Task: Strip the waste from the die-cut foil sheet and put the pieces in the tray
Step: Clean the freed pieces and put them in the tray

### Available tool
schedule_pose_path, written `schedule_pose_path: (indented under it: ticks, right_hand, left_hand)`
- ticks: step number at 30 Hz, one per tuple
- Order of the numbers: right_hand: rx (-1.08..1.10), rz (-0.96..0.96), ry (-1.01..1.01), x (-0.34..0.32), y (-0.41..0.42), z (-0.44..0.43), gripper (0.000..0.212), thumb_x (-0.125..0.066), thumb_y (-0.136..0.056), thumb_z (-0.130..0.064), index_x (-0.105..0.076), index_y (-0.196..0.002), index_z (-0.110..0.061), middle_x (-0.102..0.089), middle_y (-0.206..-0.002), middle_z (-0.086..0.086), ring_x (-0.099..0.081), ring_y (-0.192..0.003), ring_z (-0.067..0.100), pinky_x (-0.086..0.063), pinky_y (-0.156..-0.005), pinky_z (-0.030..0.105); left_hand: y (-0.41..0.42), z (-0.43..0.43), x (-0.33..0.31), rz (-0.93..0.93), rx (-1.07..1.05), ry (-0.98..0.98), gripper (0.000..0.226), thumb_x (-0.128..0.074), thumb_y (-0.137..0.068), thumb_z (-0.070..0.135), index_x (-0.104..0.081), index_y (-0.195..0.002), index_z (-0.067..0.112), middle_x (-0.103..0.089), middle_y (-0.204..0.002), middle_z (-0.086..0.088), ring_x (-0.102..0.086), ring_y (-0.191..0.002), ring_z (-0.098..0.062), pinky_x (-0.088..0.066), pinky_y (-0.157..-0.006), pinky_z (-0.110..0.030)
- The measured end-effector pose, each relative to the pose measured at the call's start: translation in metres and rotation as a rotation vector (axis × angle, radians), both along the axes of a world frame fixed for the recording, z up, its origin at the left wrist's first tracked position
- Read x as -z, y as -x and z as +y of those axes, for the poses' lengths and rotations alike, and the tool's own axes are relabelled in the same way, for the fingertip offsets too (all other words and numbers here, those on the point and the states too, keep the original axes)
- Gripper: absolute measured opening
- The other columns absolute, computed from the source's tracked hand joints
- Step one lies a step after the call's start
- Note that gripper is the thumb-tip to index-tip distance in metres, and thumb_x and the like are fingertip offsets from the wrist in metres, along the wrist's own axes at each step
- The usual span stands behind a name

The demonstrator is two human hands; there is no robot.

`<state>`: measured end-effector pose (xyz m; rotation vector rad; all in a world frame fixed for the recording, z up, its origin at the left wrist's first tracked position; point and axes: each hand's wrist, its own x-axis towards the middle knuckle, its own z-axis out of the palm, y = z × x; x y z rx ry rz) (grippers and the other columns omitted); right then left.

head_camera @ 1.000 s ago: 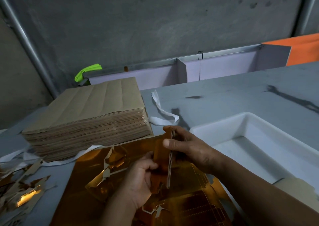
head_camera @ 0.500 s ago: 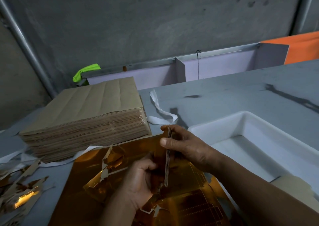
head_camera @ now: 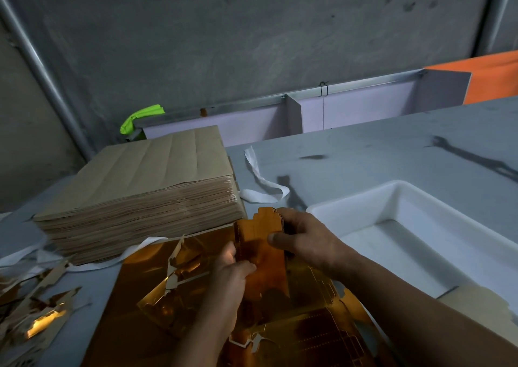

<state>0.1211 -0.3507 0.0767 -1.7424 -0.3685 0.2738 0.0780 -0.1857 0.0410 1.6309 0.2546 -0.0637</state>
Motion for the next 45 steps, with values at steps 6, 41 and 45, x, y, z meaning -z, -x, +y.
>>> schedule_pose_path:
  ticks: [6,41,45]
  right_hand:
    - [0.014,-0.022,0.111,-0.001,-0.002,0.002,0.021,-0.06,-0.096,-0.016,-0.063,-0.116,-0.024,-0.07,-0.106,0.004,-0.067,-0.102,0.023,-0.055,-0.094,0.046]
    - [-0.068,0.161,-0.427,-0.008,0.0,-0.002,0.048,-0.072,-0.079,-0.014,-0.059,-0.125,-0.015,-0.059,-0.08,0.012,-0.064,-0.072,0.024,-0.053,-0.061,0.03]
    - [-0.07,0.149,-0.429,-0.008,0.0,-0.003,0.048,-0.069,-0.083,-0.019,-0.057,-0.13,-0.017,-0.06,-0.084,0.013,-0.064,-0.073,0.025,-0.053,-0.061,0.031]
  left_hand:
    - [0.001,-0.013,0.002,-0.052,-0.073,-0.09,0.038,-0.048,-0.097,0.002,-0.055,-0.114,0.035,-0.065,-0.106,0.007,-0.063,-0.094,-0.007,-0.052,-0.073,-0.026]
    - [0.002,-0.021,0.0,0.232,-0.333,1.111,0.041,-0.081,-0.066,0.014,-0.065,-0.103,0.006,-0.072,-0.077,-0.013,-0.068,-0.054,-0.016,-0.053,-0.046,-0.024]
    - [0.004,-0.021,0.002,0.255,-0.294,1.135,0.032,-0.08,-0.066,0.014,-0.068,-0.094,0.005,-0.07,-0.069,-0.01,-0.066,-0.053,-0.014,-0.053,-0.045,-0.023]
